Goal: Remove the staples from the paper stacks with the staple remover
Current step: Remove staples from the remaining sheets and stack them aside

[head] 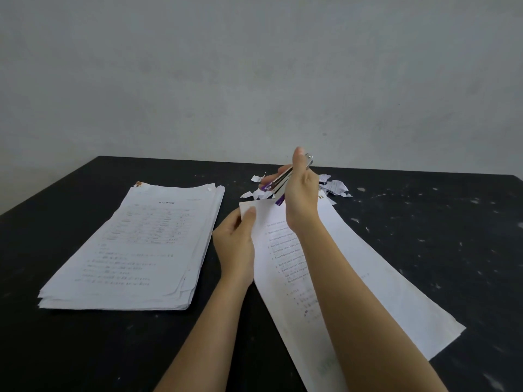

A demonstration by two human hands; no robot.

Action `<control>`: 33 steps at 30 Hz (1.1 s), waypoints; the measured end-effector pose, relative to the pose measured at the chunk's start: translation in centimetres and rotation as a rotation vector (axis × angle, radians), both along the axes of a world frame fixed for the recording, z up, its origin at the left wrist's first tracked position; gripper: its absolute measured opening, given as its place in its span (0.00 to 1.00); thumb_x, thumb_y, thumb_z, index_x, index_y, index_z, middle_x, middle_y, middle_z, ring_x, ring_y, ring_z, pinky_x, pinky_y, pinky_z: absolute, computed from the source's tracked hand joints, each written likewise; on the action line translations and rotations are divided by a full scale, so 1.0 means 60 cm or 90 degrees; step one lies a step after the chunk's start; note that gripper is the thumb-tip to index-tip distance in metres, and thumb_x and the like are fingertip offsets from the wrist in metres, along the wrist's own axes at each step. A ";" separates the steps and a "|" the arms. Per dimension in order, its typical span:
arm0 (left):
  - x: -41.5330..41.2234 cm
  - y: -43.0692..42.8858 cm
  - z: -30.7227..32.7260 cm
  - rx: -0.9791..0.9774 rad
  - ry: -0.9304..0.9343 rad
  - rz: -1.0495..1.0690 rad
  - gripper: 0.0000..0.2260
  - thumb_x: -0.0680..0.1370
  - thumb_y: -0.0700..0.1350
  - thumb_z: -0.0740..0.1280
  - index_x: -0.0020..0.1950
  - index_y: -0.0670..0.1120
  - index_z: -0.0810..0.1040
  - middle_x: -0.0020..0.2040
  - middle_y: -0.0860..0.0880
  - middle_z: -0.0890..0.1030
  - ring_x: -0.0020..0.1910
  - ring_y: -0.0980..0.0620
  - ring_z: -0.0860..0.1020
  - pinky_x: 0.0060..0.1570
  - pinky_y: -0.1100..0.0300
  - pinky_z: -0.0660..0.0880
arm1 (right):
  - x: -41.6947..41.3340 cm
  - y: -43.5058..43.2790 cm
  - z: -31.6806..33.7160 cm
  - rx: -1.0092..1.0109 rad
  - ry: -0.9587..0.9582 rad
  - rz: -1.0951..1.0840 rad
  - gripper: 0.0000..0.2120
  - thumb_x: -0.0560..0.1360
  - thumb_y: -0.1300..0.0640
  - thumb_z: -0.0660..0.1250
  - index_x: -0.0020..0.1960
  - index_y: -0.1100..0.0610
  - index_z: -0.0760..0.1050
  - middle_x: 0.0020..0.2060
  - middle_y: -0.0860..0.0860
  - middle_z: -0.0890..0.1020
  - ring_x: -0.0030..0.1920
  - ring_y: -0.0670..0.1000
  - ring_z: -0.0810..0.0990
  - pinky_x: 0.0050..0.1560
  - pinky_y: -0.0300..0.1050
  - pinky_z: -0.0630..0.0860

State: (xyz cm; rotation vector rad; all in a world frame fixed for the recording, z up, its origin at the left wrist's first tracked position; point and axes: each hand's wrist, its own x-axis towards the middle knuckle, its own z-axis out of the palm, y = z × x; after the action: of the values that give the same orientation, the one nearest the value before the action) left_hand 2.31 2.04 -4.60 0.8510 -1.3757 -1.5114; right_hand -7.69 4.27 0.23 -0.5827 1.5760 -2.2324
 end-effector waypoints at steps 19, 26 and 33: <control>-0.013 0.027 -0.009 -0.221 0.079 0.054 0.07 0.75 0.41 0.69 0.40 0.51 0.75 0.39 0.52 0.79 0.38 0.60 0.76 0.40 0.70 0.73 | 0.019 -0.007 -0.021 0.031 0.173 -0.031 0.27 0.76 0.49 0.63 0.23 0.52 0.57 0.17 0.43 0.61 0.21 0.42 0.60 0.25 0.36 0.61; -0.015 0.021 -0.009 -0.184 0.088 0.021 0.06 0.73 0.42 0.71 0.39 0.50 0.78 0.38 0.54 0.81 0.38 0.62 0.77 0.39 0.72 0.72 | 0.003 -0.002 -0.022 0.039 0.094 0.015 0.28 0.75 0.54 0.64 0.16 0.51 0.65 0.16 0.43 0.67 0.19 0.41 0.65 0.24 0.33 0.65; -0.015 0.002 -0.013 -0.070 0.067 0.066 0.04 0.74 0.46 0.70 0.40 0.52 0.77 0.38 0.57 0.79 0.38 0.61 0.77 0.39 0.68 0.73 | -0.016 0.009 -0.002 0.026 0.070 0.011 0.24 0.80 0.45 0.55 0.33 0.60 0.73 0.30 0.61 0.83 0.25 0.50 0.77 0.23 0.36 0.68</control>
State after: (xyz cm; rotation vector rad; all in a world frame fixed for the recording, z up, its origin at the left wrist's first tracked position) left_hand 1.39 2.18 -5.39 0.7531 -1.3043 -1.3692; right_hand -8.67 4.80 0.10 -0.7155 1.6586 -2.1828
